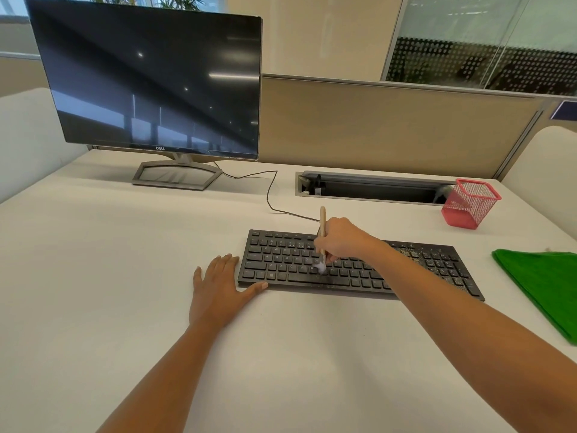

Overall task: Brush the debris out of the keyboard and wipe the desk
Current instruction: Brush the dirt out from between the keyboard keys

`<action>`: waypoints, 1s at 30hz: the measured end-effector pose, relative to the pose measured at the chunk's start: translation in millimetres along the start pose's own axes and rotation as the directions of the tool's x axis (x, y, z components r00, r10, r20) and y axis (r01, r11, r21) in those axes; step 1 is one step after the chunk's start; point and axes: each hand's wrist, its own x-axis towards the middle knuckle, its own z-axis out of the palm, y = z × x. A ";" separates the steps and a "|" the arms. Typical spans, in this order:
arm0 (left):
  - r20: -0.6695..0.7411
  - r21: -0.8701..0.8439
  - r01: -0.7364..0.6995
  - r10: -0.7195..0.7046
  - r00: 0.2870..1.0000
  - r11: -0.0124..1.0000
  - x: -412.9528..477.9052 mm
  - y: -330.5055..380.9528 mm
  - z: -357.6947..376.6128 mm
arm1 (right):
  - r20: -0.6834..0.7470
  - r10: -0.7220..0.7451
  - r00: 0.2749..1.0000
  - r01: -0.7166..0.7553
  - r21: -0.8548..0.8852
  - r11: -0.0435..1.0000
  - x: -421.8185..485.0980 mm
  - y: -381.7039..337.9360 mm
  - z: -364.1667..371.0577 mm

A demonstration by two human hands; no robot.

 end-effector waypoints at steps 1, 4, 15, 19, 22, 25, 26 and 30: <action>-0.001 -0.002 0.002 -0.002 1.000 1.000 0.1 -0.3 -0.1 | -0.031 0.002 1.000 -0.002 0.013 1.000 1.2 -0.7 -2.3; 0.007 -0.002 0.006 -0.006 1.000 1.000 0.3 -0.8 0.1 | -0.163 0.008 0.987 0.008 0.095 0.995 6.7 1.8 -4.9; 0.002 0.011 0.001 -0.001 1.000 1.000 0.8 -1.1 1.2 | -0.004 0.073 0.997 -0.073 0.088 0.993 1.8 10.6 -5.5; -0.002 0.008 -0.002 0.002 1.000 1.000 1.4 -1.4 2.0 | -0.194 0.061 0.979 -0.026 0.177 0.984 11.4 14.8 -7.7; -0.015 -0.001 0.000 0.000 1.000 1.000 2.0 -2.2 2.7 | -0.182 0.065 0.981 -0.033 0.173 0.984 10.6 17.1 -0.8; -0.014 -0.007 0.001 -0.001 1.000 1.000 2.2 -2.6 4.1 | -0.058 0.066 0.996 -0.059 0.110 0.992 5.9 16.6 2.0; -0.015 -0.012 0.002 -0.002 1.000 1.000 2.4 -2.8 4.4 | -0.022 0.065 0.998 -0.063 0.079 0.995 4.7 15.8 1.2; -0.012 -0.010 0.003 -0.003 1.000 1.000 2.0 -2.7 3.5 | -0.093 0.029 0.995 -0.018 0.109 0.994 7.8 11.1 -4.8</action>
